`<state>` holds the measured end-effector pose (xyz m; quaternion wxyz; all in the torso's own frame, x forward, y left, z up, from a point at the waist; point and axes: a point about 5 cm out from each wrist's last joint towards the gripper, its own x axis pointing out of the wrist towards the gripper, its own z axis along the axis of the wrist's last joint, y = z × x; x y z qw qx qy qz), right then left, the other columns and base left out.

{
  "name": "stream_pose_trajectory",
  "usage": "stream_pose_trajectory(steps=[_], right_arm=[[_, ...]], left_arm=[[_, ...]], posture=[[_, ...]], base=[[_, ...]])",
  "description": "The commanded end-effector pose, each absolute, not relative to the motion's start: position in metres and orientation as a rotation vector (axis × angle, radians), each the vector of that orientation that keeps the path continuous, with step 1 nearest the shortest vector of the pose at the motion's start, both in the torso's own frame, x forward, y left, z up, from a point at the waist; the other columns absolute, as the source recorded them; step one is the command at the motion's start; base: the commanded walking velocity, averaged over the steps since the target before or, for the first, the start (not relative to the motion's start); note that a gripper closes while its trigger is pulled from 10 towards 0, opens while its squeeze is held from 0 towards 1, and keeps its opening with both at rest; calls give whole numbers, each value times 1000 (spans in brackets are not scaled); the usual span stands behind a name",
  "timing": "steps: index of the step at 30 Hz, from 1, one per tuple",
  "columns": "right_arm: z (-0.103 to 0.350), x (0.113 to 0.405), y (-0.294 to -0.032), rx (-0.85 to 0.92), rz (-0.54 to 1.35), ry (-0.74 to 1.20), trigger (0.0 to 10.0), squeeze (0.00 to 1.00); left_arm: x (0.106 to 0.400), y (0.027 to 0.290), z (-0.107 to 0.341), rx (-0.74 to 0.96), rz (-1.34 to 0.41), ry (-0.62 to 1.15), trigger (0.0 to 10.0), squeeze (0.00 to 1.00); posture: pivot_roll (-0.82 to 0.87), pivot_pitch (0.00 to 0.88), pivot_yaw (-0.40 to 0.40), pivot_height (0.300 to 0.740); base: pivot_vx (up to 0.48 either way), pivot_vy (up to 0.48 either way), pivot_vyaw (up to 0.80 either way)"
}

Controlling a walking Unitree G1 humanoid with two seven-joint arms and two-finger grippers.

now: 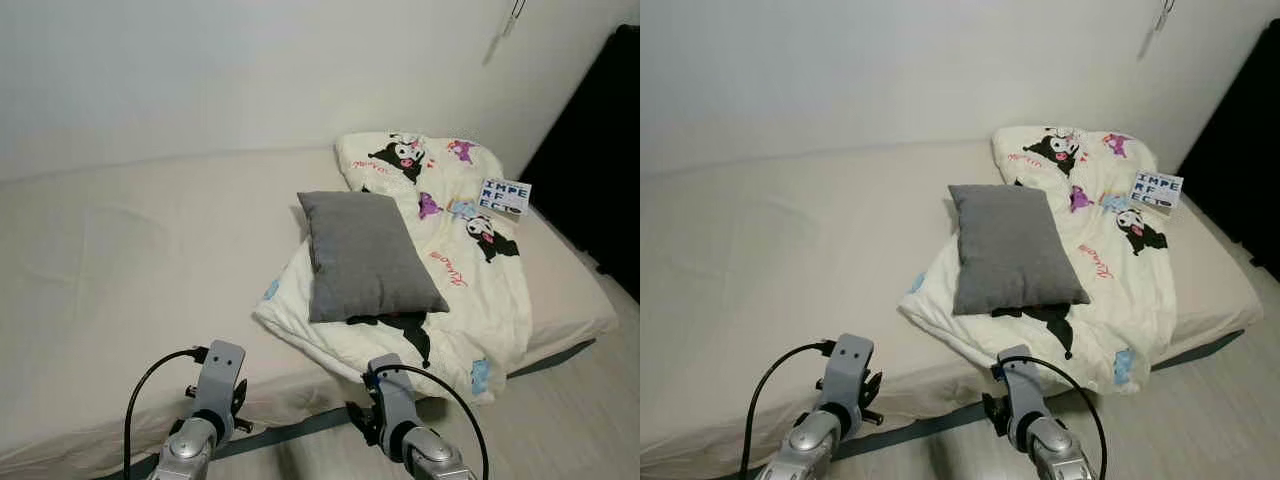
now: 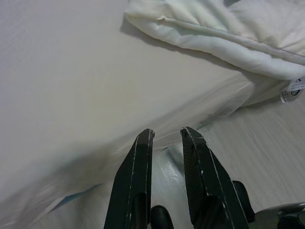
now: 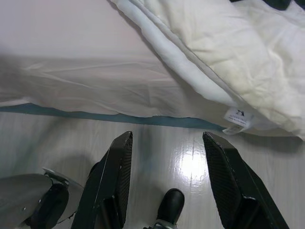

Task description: Clean up the room

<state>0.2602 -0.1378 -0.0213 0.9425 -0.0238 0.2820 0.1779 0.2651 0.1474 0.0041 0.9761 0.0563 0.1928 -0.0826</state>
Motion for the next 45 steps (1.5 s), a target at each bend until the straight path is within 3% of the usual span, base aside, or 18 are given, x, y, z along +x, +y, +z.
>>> stream_pose_trajectory(steps=[1, 11, 41, 45], right_arm=[[-25, 256, -141, -40, 346, 582, 10000, 0], [-23, 257, -138, -80, 384, 570, 10000, 0], [-24, 255, -136, -96, 402, 569, 10000, 0], [-24, 257, -139, -55, 343, 568, 10000, 0]], left_arm=[[260, 148, -2, 109, -165, 410, 10000, 0], [260, 148, -2, 88, -149, 406, 10000, 0], [260, 146, -2, 108, -179, 410, 10000, 0], [261, 147, -1, 106, -180, 408, 10000, 0]], posture=[[36, 129, -47, 740], [36, 128, -45, 740], [36, 114, -41, 740], [38, 119, -40, 740]], base=[[0, 0, 0], [0, 0, 101], [0, 0, 795], [0, 0, 0]])
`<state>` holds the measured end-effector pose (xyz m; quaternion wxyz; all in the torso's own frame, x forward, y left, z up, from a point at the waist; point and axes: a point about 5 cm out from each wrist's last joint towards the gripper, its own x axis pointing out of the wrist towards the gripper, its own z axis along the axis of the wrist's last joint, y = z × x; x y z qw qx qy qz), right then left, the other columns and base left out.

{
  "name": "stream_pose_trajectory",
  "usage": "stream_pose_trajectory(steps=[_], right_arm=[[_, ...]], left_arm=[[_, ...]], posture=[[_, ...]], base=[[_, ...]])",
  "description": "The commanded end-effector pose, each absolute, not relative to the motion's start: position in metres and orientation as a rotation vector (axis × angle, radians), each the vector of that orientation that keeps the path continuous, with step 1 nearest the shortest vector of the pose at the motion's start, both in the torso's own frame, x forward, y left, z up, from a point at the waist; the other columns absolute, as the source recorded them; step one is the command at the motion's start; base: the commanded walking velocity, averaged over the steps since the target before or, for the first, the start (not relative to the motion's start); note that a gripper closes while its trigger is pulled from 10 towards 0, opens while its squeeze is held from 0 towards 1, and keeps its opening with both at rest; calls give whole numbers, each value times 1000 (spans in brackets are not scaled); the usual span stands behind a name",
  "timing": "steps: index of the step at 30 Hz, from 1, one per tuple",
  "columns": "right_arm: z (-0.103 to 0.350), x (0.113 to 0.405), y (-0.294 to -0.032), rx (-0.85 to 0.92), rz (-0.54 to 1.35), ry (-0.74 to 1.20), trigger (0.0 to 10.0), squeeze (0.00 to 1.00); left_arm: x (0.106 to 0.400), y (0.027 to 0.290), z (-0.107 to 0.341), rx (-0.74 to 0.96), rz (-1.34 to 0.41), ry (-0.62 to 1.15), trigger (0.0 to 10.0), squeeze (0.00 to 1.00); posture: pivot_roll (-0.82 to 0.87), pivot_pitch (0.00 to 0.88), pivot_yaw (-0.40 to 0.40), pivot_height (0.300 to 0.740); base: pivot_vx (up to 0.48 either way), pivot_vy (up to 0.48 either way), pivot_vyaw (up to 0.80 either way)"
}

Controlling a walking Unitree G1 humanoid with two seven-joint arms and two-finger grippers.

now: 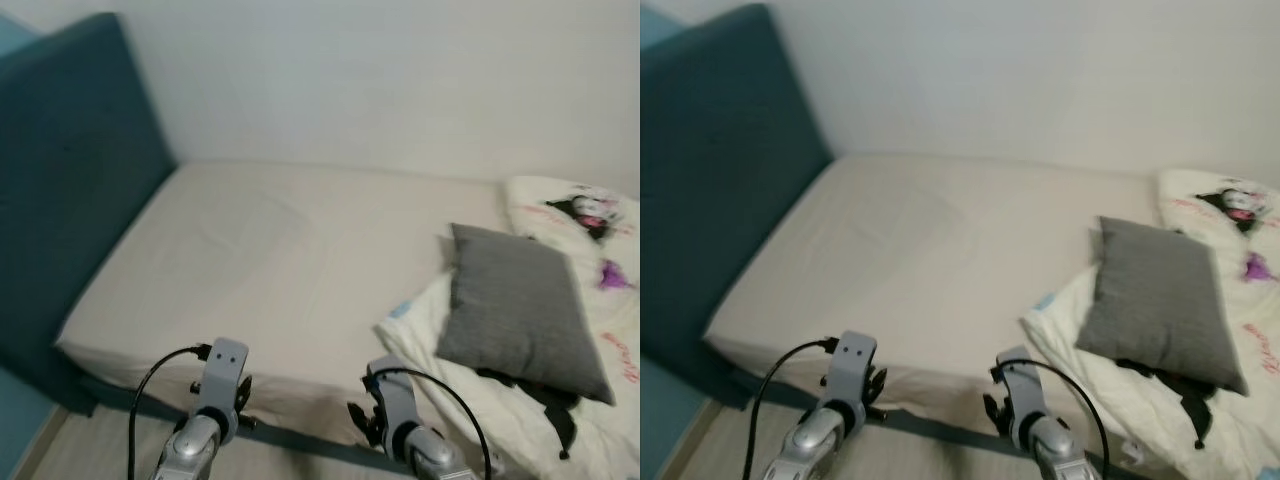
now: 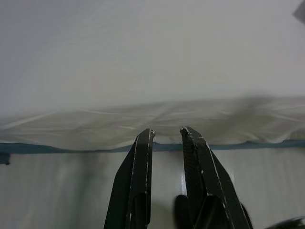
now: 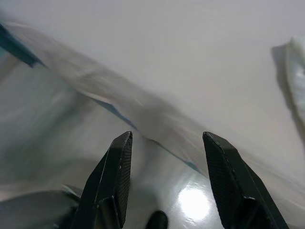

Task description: Clean up the room

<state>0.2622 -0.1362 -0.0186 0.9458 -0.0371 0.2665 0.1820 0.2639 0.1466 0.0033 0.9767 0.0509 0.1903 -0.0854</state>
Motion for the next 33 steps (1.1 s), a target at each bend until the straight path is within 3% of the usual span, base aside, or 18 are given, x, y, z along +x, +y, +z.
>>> stream_pose_trajectory(steps=[1, 13, 33], right_arm=[[-24, 257, -139, -55, 343, 568, 10000, 0], [-25, 256, -141, -57, 343, 572, 10000, 0], [-24, 257, -142, -52, 335, 570, 10000, 0]], left_arm=[[261, 147, -1, 106, -180, 408, 10000, 0], [261, 145, -1, 135, -209, 419, 10000, 0], [263, 145, -1, 130, -208, 422, 10000, 0]], posture=[[38, 119, -40, 740], [38, 129, -39, 740], [37, 131, -39, 740]], base=[[0, 0, 0], [0, 0, 0], [0, -392, 0]])
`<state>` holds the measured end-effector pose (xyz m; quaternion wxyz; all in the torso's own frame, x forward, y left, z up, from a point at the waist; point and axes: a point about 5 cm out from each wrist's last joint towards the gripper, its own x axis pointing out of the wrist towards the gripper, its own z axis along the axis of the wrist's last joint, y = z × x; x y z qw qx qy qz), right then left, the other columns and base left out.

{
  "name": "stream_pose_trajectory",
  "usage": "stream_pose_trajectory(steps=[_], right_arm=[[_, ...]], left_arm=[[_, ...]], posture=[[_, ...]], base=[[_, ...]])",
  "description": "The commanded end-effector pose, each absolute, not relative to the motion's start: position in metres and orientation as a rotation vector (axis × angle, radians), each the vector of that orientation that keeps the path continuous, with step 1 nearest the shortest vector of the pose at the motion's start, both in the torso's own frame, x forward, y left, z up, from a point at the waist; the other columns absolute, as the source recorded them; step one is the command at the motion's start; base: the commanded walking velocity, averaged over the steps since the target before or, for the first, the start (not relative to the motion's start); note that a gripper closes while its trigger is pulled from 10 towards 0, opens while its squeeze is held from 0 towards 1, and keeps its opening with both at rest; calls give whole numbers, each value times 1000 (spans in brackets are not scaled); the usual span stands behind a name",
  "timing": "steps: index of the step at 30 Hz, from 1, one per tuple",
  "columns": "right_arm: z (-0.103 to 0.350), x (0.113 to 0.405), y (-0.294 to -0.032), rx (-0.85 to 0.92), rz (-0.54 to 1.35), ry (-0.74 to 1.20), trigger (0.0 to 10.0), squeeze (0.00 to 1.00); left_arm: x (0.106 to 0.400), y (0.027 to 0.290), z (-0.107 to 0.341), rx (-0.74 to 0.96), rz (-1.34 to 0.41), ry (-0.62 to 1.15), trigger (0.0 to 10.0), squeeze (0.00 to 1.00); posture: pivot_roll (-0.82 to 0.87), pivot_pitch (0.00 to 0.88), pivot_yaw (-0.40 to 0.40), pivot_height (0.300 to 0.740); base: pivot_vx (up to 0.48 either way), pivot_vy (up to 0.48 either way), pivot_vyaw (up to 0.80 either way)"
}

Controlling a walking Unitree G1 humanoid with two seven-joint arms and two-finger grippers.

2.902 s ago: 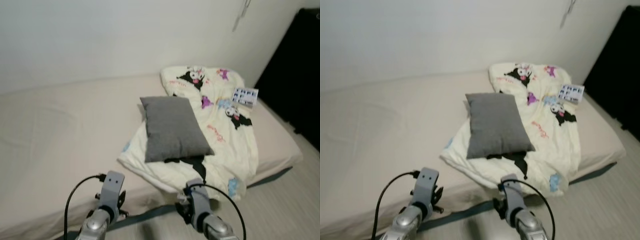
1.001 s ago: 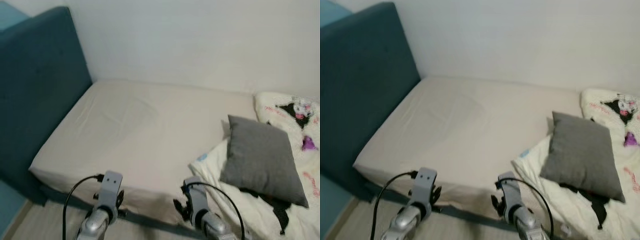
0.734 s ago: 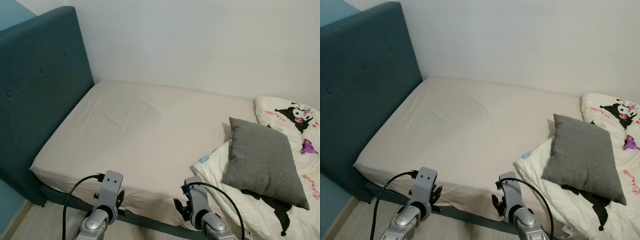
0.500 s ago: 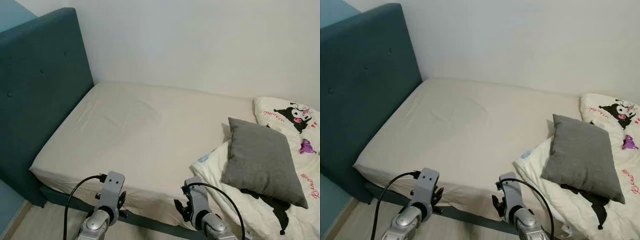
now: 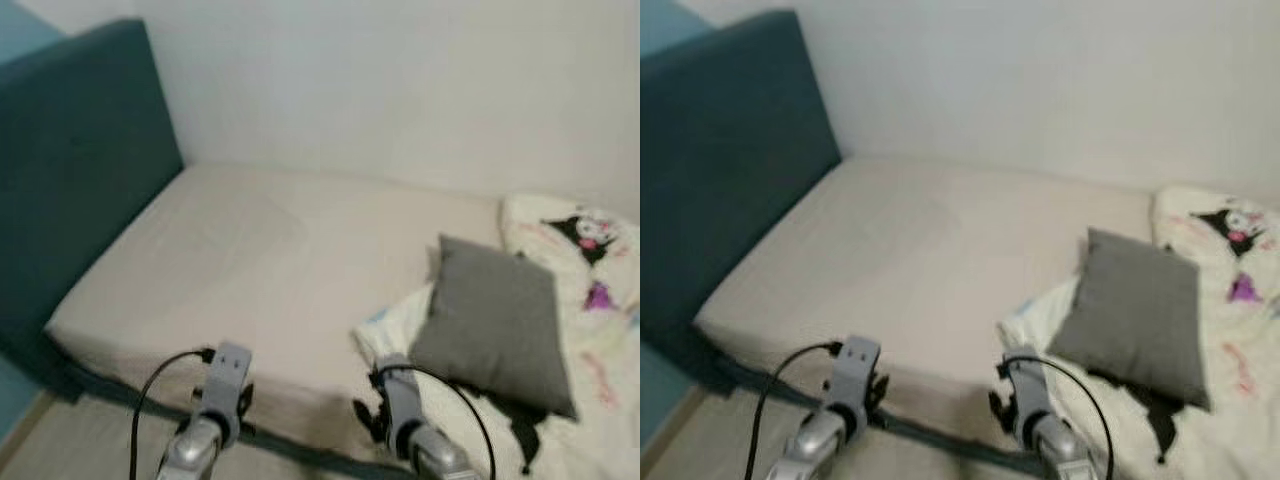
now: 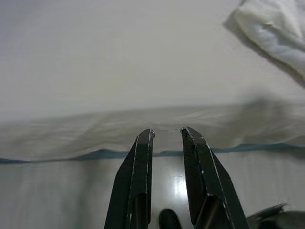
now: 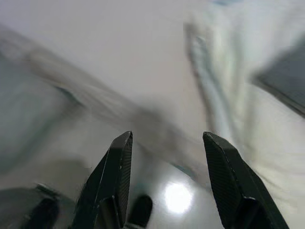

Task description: Clean up the room

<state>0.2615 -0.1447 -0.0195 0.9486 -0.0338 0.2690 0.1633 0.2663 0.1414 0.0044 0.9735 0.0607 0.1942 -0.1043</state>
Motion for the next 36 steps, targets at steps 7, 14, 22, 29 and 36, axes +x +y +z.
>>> stream_pose_trajectory(steps=[7, 14, 22, 29, 36], right_arm=[[-24, 257, -142, -53, 333, 570, 10000, 0], [-24, 257, -143, -53, 332, 569, 10000, 0], [-24, 257, -143, -52, 331, 568, 10000, 0], [-24, 257, -143, -51, 328, 565, 10000, 0], [-23, 258, -143, -50, 324, 559, 10000, 0]], left_arm=[[263, 145, -1, 129, -206, 423, 10000, 0], [262, 145, -3, 126, -209, 453, 10000, 0], [262, 145, -3, 128, -214, 453, 10000, 0], [264, 146, -3, 144, -192, 446, 10000, 0], [266, 146, 0, 147, -190, 433, 10000, 0]], posture=[[37, 133, -40, 740], [35, 130, -38, 740], [35, 132, -36, 740], [36, 133, -33, 740], [38, 133, -36, 740]], base=[[0, -383, 0], [0, -62, 0], [0, 440, 0], [0, 0, 0], [0, 0, 0]])
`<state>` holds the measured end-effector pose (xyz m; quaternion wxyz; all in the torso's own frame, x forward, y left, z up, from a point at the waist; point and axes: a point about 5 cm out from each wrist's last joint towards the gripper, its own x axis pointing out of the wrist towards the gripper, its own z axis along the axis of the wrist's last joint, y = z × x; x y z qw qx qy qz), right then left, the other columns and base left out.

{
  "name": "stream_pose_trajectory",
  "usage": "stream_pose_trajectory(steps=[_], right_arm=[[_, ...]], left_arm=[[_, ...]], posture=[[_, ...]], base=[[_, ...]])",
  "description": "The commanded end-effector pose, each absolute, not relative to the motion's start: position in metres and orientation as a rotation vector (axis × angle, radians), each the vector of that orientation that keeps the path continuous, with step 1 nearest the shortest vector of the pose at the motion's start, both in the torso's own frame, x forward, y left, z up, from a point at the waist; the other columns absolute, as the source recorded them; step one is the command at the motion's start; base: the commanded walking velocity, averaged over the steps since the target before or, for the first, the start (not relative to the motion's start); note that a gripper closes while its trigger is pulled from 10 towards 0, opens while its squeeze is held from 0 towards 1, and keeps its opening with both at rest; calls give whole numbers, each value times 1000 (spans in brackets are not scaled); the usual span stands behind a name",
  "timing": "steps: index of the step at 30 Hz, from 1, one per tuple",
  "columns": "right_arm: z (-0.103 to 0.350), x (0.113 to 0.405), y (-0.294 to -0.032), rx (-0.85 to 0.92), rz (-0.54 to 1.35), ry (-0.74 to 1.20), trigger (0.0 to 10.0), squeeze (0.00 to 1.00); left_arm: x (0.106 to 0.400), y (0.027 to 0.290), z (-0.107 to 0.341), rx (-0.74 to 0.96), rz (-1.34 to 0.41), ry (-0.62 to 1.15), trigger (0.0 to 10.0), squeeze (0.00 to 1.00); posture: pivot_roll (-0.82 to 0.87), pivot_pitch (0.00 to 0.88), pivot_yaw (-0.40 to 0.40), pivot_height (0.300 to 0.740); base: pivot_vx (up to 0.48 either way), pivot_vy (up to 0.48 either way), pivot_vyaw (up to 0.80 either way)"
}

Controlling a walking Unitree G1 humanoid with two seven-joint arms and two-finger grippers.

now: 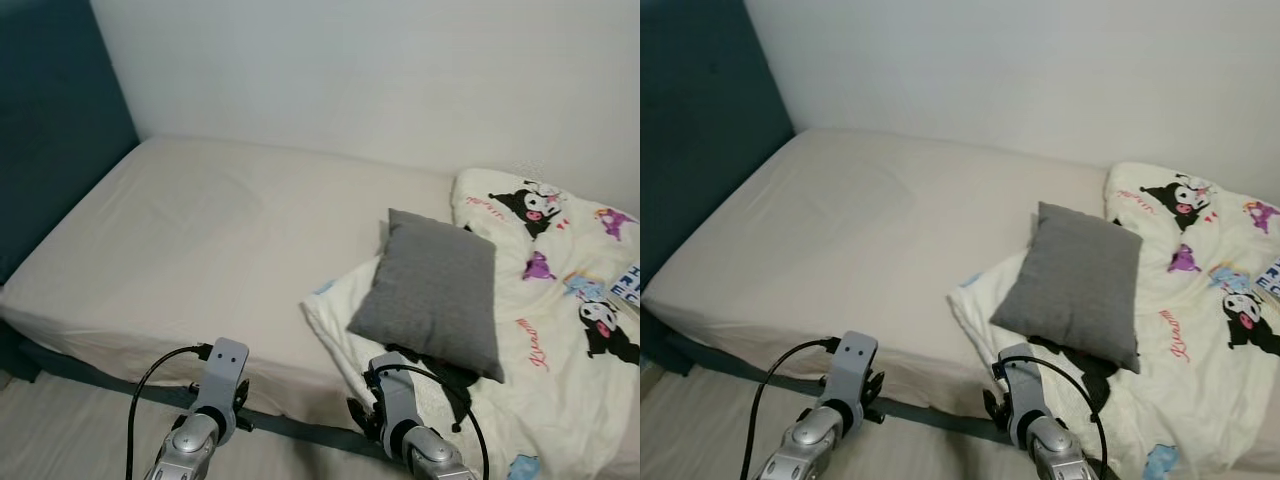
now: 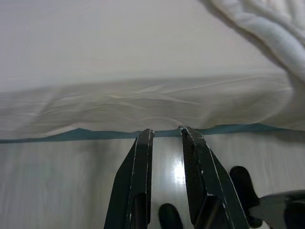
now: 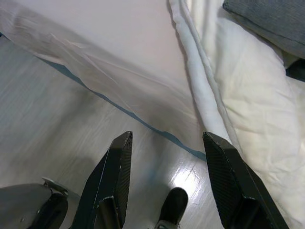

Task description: Clean up the room

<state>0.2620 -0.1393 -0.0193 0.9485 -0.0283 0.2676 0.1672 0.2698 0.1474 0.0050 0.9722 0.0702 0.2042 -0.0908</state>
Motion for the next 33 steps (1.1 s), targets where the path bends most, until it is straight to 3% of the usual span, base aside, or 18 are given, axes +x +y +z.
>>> stream_pose_trajectory(steps=[1, 19, 33], right_arm=[[-23, 258, -143, -50, 324, 558, 10000, 0], [-1, 278, -164, -51, 138, 410, 10000, 0], [2, 280, -163, -53, 126, 383, 10000, 0]], left_arm=[[266, 146, 0, 145, -189, 429, 10000, 0], [274, 140, 11, 92, -192, 377, 10000, 0], [277, 138, 15, 63, -209, 355, 10000, 0]], posture=[[38, 133, -36, 740], [29, 108, -34, 740], [29, 107, -35, 740]], base=[[0, 0, 0], [0, 0, 0], [0, 0, 0]])
